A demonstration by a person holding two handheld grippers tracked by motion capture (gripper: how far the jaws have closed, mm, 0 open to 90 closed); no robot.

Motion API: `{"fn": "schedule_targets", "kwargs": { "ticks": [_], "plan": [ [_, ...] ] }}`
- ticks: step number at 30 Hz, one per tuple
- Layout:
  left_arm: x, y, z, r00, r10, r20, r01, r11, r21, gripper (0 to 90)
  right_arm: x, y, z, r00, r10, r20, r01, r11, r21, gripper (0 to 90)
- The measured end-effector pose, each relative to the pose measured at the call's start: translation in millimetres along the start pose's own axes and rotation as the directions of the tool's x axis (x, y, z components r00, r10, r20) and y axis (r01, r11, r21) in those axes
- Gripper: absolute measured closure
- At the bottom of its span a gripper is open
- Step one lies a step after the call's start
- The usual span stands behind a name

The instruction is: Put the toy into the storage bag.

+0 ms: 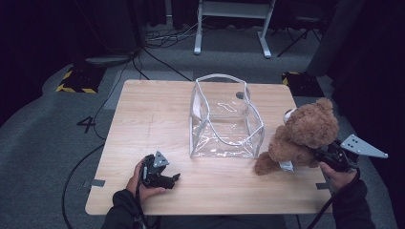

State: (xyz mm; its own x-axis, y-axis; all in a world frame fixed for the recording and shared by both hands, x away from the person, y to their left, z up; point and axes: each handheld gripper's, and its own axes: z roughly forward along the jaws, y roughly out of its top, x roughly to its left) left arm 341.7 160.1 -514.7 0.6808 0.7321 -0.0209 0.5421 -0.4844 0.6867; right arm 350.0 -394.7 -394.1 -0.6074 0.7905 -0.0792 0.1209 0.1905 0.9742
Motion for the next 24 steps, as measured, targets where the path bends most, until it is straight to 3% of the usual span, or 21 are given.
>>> {"fn": "schedule_targets", "kwargs": {
  "ticks": [24],
  "plan": [
    [0.1,0.5,0.0,0.9999,0.014,0.003,-0.014,0.9999,-0.001,16.2,-16.9,78.8,8.8,0.9953,-0.076,0.060,0.079,0.995,-0.063,55.6]
  ]
}}
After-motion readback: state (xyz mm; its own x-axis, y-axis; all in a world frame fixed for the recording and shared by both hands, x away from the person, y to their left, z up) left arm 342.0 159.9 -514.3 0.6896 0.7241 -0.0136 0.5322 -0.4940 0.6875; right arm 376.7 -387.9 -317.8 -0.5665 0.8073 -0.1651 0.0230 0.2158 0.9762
